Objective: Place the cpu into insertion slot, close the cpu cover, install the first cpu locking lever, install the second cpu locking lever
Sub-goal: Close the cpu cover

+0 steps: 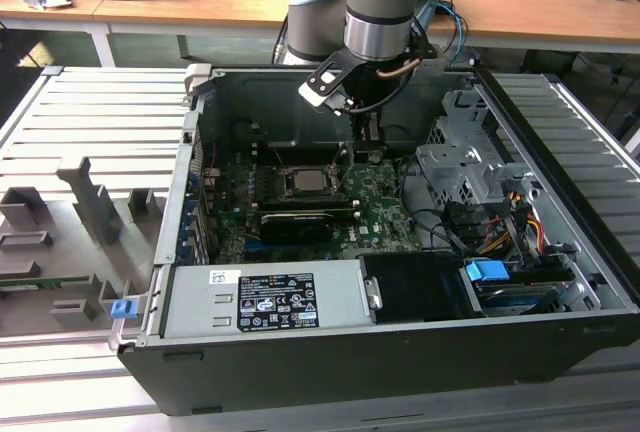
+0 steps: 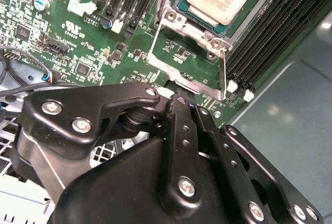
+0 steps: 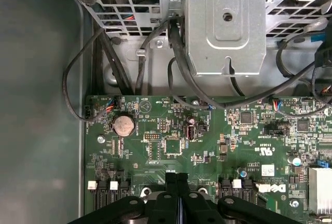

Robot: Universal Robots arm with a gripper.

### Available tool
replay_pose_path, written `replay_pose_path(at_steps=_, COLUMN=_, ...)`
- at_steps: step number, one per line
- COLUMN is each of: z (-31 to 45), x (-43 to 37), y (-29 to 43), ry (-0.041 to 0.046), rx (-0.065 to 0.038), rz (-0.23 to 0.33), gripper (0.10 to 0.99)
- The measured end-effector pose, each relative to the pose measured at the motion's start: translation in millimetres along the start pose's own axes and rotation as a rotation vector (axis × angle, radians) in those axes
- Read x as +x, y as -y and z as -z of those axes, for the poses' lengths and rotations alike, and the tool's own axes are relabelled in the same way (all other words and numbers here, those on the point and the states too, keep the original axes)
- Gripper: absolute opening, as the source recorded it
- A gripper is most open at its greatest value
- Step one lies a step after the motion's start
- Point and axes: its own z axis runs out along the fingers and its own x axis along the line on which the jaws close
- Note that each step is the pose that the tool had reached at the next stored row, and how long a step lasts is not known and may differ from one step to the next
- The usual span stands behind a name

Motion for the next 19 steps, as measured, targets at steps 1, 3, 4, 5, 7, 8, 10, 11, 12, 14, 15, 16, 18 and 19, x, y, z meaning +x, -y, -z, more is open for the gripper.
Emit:
replay_pose_path(at_steps=1, z=0.0, x=0.0, y=0.5, ry=0.0000, rx=0.000, rz=0.000, gripper=0.106)
replay_pose_path(at_steps=3, z=0.1, x=0.0, y=2.2, ry=0.0000, rx=0.000, rz=0.000, gripper=0.106)
replay_pose_path(at_steps=4, z=0.1, x=0.0, y=2.7, ry=0.0000, rx=0.000, rz=0.000, gripper=0.106)
replay_pose_path(at_steps=5, z=0.1, x=0.0, y=3.0, ry=0.0000, rx=0.000, rz=0.000, gripper=0.106)
replay_pose_path(at_steps=7, z=0.1, x=0.0, y=3.7, ry=0.0000, rx=0.000, rz=0.000, gripper=0.106)
replay_pose_path(at_steps=8, z=0.2, x=0.0, y=4.2, ry=0.0000, rx=0.000, rz=0.000, gripper=0.106)
replay_pose_path(at_steps=10, z=0.2, x=0.0, y=5.0, ry=0.0000, rx=0.000, rz=0.000, gripper=0.106)
replay_pose_path(at_steps=11, z=0.2, x=0.0, y=5.4, ry=0.0000, rx=0.000, rz=0.000, gripper=0.106)
replay_pose_path(at_steps=12, z=0.2, x=0.0, y=5.9, ry=0.0000, rx=0.000, rz=0.000, gripper=0.106)
replay_pose_path(at_steps=14, z=0.3, x=0.0, y=7.1, ry=0.0000, rx=0.000, rz=0.000, gripper=0.106)
replay_pose_path(at_steps=15, z=0.3, x=0.0, y=7.5, ry=0.0000, rx=0.000, rz=0.000, gripper=0.106)
replay_pose_path(at_steps=16, z=0.3, x=0.0, y=8.7, ry=0.0000, rx=0.000, rz=0.000, gripper=0.106)
replay_pose_path(at_steps=18, z=0.4, x=0.0, y=11.5, ry=0.0001, rx=0.000, rz=0.000, gripper=0.106)
replay_pose_path(at_steps=19, z=0.4, x=0.0, y=12.0, ry=0.0000, rx=0.000, rz=0.000, gripper=0.106)
